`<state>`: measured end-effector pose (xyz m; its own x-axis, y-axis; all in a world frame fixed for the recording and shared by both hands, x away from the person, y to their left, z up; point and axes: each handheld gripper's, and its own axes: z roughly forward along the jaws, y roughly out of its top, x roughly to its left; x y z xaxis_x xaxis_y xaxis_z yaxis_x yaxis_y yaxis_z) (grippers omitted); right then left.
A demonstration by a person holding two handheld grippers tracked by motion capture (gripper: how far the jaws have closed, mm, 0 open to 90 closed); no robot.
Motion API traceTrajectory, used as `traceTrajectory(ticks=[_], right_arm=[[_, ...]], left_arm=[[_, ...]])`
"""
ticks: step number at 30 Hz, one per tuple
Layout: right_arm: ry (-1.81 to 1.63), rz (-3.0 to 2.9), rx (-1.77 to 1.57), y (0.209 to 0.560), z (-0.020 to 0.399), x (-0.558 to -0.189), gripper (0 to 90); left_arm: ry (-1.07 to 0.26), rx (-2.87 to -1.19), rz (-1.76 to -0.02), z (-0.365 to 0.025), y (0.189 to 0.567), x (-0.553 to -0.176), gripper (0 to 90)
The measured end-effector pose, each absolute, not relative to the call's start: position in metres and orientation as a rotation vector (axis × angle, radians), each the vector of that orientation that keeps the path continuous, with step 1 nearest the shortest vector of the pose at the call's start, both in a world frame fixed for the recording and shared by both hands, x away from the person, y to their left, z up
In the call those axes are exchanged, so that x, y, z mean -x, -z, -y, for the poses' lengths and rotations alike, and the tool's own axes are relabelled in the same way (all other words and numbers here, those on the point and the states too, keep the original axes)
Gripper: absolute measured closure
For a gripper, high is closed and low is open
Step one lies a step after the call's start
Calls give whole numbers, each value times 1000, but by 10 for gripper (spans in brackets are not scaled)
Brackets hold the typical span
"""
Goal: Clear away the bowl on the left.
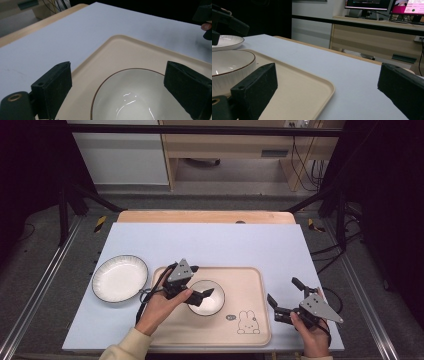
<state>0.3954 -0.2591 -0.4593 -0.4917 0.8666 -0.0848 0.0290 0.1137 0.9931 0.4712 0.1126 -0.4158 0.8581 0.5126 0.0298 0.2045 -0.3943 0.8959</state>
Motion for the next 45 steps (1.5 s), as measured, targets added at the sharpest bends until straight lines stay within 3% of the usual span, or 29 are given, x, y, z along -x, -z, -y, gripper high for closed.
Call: traceTrajectory(ticks=[27,45], right_arm=[[-1456,-1647,-903,460,263,-393,28],[-1428,-1660,-917,464,260,-392,28]], left_arm=[[-346,-1855,-520,-161,400,-463,51],[-448,-1731,-719,-247,414,-451,47]])
